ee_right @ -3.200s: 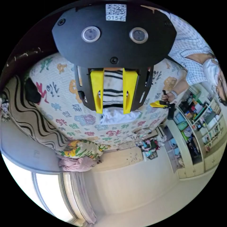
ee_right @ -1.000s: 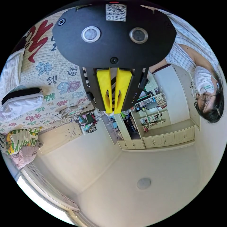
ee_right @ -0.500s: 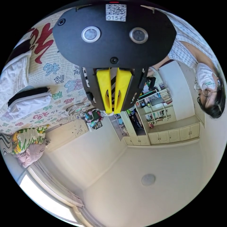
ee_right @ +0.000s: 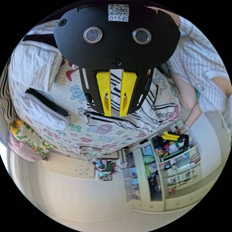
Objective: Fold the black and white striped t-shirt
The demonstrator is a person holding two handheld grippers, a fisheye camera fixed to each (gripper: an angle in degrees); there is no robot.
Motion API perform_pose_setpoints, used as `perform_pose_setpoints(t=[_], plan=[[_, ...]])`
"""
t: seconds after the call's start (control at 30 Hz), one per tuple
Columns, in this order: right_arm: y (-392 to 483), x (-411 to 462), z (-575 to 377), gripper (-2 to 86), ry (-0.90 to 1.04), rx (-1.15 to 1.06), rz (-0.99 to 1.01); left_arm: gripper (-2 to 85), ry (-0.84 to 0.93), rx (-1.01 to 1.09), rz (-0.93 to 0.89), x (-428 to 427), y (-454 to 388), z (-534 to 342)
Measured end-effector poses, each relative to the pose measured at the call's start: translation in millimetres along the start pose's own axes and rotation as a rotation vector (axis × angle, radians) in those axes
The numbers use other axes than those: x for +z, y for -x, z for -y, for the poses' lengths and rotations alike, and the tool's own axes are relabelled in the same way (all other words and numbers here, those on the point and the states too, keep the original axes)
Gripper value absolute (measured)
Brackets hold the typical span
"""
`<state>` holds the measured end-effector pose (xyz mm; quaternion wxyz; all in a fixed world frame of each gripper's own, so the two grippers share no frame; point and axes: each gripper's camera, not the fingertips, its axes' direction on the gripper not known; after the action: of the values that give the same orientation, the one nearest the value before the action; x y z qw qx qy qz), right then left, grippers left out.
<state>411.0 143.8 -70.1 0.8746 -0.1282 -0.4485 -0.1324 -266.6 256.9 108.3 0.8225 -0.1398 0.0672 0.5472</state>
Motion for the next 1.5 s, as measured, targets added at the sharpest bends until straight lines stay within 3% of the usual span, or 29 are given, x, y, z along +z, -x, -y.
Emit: perform_pose_setpoints(t=[0.07,0.17,0.37,0.5,0.6,0.77,0.83,0.97,1.07,1.13,1.2,1.3,1.5], plan=[[57.3,20.7,-22.6,8.3,0.1,-0.323,0.093,11.8,0.032,0.165,-0.229,-7.3,-35.2,-17.6],[111.4,59.5,-52.1,9.6,0.172,-0.573,0.041,11.5,0.161,0.364,-0.301,1.6,-88.5,-32.2],[139.7,147.8,-74.8,9.6,0.457,-0.71,0.02,10.9,0.373,0.519,-0.15,62.5,-132.3,-49.2],[129.8,136.9,-73.5,4.1,0.302,-0.624,-0.1,6.1,0.394,0.495,-0.18,67.5,-121.3,-55.7],[114.5,106.0,-71.7,3.7,0.133,-0.502,-0.19,1.8,0.303,0.422,-0.081,46.8,-98.1,-66.6],[104.5,59.3,-76.1,3.2,-0.08,-0.377,-0.184,0.9,0.068,0.077,0.081,-24.9,-19.6,-112.2],[103.2,51.6,-76.3,3.2,-0.142,-0.321,-0.176,1.1,0.055,-0.011,0.064,-37.3,2.7,-135.8],[104.2,53.5,-72.0,3.3,-0.161,-0.249,-0.147,2.3,-0.041,-0.198,0.12,-58.4,29.0,-178.6],[113.0,59.7,-69.7,3.4,-0.122,-0.276,-0.169,3.3,-0.209,-0.116,0.059,-76.3,6.4,-189.0],[114.5,59.8,-67.9,3.5,-0.139,-0.247,-0.165,4.6,-0.23,-0.049,0.049,-67.7,-16.5,-183.4],[113.2,57.2,-64.8,3.5,-0.167,-0.199,-0.153,8.6,-0.174,0.026,0.019,-38.2,-44.2,-170.1],[110.7,52.7,-59.9,3.4,-0.194,-0.155,-0.119,12.1,0.053,0.238,-0.028,37.0,-107.6,-147.5],[116.2,45.5,-50.3,3.6,-0.165,-0.156,-0.155,6.1,0.19,0.422,0.083,119.9,-174.7,-158.7]])
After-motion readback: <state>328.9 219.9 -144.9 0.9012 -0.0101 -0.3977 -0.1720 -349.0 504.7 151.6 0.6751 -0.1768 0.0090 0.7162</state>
